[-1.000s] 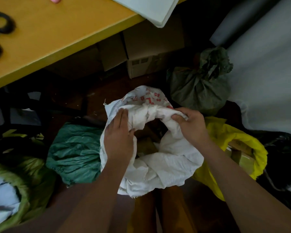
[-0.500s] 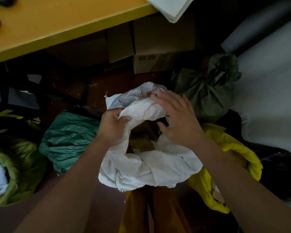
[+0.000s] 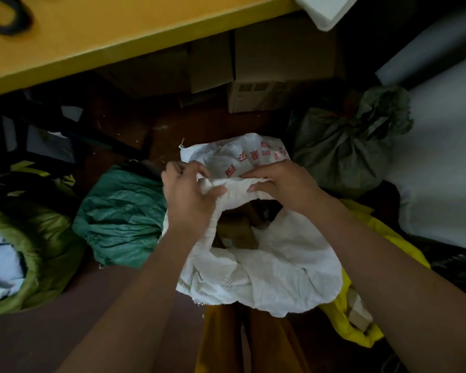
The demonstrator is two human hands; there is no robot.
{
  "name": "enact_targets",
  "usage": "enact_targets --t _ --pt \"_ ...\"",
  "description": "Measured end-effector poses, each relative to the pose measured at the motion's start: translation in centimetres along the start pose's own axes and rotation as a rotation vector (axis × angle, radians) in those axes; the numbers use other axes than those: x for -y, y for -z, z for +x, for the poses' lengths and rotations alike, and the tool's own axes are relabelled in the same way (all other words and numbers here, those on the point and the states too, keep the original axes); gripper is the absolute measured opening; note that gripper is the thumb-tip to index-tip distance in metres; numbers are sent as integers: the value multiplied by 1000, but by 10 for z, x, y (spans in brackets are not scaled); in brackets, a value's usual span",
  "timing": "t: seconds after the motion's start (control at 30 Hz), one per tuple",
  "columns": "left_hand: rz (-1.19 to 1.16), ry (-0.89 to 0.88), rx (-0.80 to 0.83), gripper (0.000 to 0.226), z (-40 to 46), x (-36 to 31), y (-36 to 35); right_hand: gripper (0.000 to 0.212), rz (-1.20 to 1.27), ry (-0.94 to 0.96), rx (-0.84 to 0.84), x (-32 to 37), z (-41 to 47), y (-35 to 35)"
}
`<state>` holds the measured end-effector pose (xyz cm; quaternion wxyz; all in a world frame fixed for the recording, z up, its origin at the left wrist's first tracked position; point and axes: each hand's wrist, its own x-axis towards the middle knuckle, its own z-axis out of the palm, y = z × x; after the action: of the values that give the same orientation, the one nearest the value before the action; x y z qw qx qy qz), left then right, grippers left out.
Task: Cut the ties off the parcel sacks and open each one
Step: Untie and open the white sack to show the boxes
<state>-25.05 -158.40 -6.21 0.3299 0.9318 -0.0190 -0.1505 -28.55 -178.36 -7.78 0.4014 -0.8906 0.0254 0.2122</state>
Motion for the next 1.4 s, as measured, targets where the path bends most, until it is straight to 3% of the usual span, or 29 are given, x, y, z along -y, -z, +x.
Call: enact_targets --t 0.1,0.17,0.27,0.33,0.4,0.47,0.57,0.67,0.77,0.83,0.9,0.97,1.03,1.13,1.23,1.4 --pt "335 -209 -192 36 -19 -4 2 18 174 -33 -53 2 7 -2" --pt "499 -247 -180 53 -33 -6 -2 10 253 -58 -108 6 11 -3" --pt "676 -213 -43 78 -39 4 -4 37 320 -103 -157 6 13 -1" --pt "567 -178 27 72 -31 16 -3 24 380 -139 -176 1 12 2" --pt "300 -95 37 56 -21 27 -5 14 430 -192 -209 -6 10 4" --pt "44 51 -7 35 -10 37 -7 23 477 -259 -230 -9 7 4" --pt "-324 373 -61 10 7 44 -8 14 654 -422 -310 -15 1 0" --pt "-547 543 -64 12 19 40 -11 13 795 -576 -378 -22 0 -3" --pt "-616 525 -5 28 20 33 -15 16 694 -556 -410 -25 1 -2" --pt "-645 507 38 35 17 32 -18 27 443 -457 -421 -28 1 0" --pt "-633 498 69 37 17 31 -19 32 101 -237 -476 -28 1 6" --pt "-612 488 84 35 20 28 -21 42 -53 33 -492 -20 1 11" --pt "-600 461 108 30 24 25 -22 55 -229 220 -353 -10 4 9" --pt "-610 427 149 20 28 23 -21 75 -537 273 -48 -1 15 -4" --pt "-681 509 188 8 30 26 -19 72 -559 199 69 -7 26 -9" --pt "-737 510 93 20 18 27 -17 60 -253 228 76 -10 32 -12"
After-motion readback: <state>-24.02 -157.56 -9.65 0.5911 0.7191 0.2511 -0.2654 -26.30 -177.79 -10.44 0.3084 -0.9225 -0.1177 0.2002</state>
